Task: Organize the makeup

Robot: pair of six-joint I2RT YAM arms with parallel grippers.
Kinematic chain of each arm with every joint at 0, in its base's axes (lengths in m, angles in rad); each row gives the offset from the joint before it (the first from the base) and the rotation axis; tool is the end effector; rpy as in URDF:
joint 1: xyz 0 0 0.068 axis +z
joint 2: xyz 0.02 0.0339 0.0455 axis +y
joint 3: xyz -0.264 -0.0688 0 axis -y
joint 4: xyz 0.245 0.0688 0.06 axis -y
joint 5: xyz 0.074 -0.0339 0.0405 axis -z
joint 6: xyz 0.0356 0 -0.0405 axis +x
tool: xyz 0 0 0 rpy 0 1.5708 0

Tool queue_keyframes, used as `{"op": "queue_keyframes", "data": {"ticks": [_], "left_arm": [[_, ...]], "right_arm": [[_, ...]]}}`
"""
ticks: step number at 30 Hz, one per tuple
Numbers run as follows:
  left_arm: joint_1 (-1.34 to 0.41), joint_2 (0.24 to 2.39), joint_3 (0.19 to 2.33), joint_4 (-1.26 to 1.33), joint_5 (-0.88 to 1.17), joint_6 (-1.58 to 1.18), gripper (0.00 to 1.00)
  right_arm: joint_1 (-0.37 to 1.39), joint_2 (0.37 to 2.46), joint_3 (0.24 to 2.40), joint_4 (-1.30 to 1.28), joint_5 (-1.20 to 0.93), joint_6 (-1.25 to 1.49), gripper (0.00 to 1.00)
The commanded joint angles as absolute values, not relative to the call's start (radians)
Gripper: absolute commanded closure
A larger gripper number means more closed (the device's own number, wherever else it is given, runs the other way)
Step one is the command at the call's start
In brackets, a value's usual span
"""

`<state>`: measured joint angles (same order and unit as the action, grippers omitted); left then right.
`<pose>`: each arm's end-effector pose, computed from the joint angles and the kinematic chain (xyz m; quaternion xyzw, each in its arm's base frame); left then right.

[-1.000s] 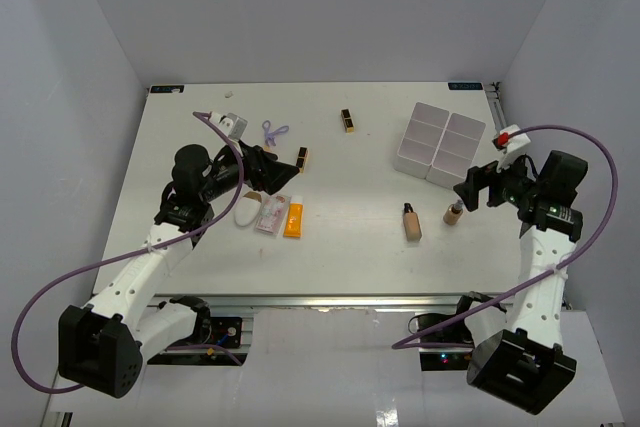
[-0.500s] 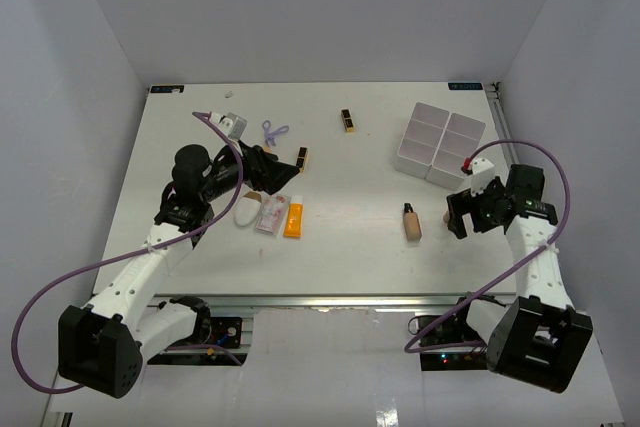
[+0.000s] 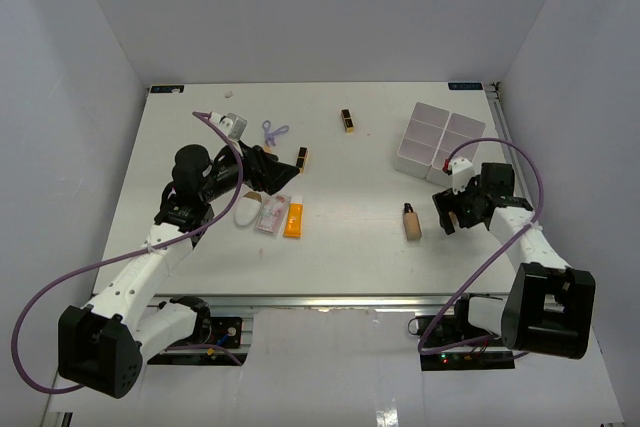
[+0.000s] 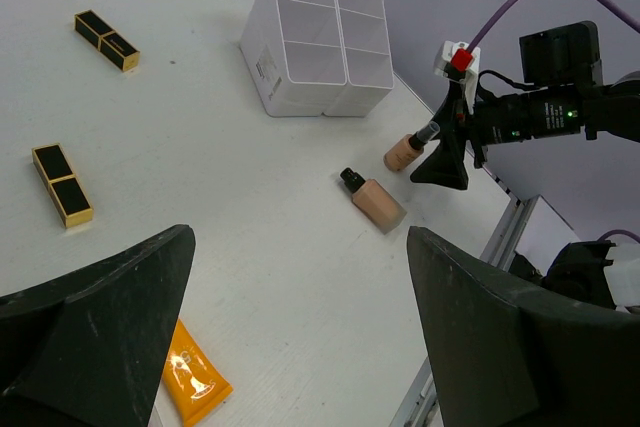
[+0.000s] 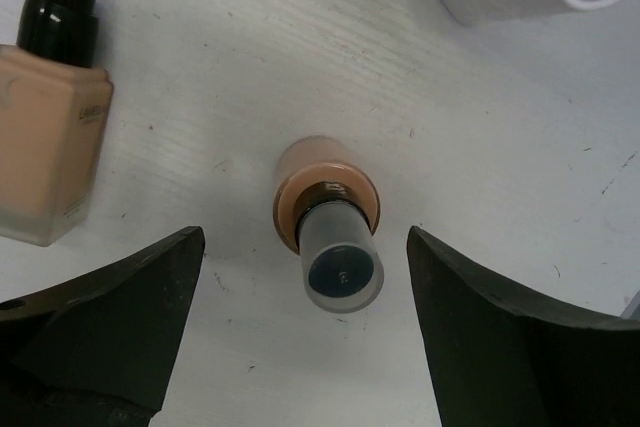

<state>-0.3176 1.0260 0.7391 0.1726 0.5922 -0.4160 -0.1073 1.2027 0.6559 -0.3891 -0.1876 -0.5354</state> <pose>0.2199 -0.0932 0.3157 0.1589 0.7226 -0.4316 0.5161 0.2295 -0.0180 0.1959 -0.2295 0.9181 -0.0137 0.3230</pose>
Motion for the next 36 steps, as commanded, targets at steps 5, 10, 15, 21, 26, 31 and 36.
{"op": "queue_keyframes", "data": {"ticks": [5, 10, 15, 21, 26, 31, 36], "left_arm": [[-0.322, 1.005, 0.744, 0.173, 0.612, -0.413, 0.02], [-0.324, 1.005, 0.744, 0.172, 0.611, -0.411, 0.02], [-0.323, 1.006, 0.744, 0.173, 0.612, -0.410, 0.02], [-0.322, 1.005, 0.744, 0.172, 0.611, -0.408, 0.02], [-0.323, 1.005, 0.744, 0.172, 0.611, -0.408, 0.02], [-0.322, 1.003, 0.744, 0.172, 0.613, -0.408, 0.02], [-0.322, 1.007, 0.743, 0.176, 0.617, -0.410, 0.02]], "right_arm": [[-0.095, 1.274, 0.681, -0.272, -0.139, -0.490, 0.21], [-0.095, 1.289, 0.676, -0.249, -0.154, -0.491, 0.29], [-0.093, 1.306, 0.681, -0.234, -0.164, -0.493, 0.36], [-0.094, 1.309, 0.687, -0.236, -0.185, -0.499, 0.52], [-0.092, 1.279, 0.698, -0.271, -0.208, -0.513, 0.70], [-0.094, 1.181, 0.779, -0.369, -0.295, -0.518, 0.79], [-0.094, 1.148, 0.951, -0.428, -0.329, -0.457, 0.83]]}}
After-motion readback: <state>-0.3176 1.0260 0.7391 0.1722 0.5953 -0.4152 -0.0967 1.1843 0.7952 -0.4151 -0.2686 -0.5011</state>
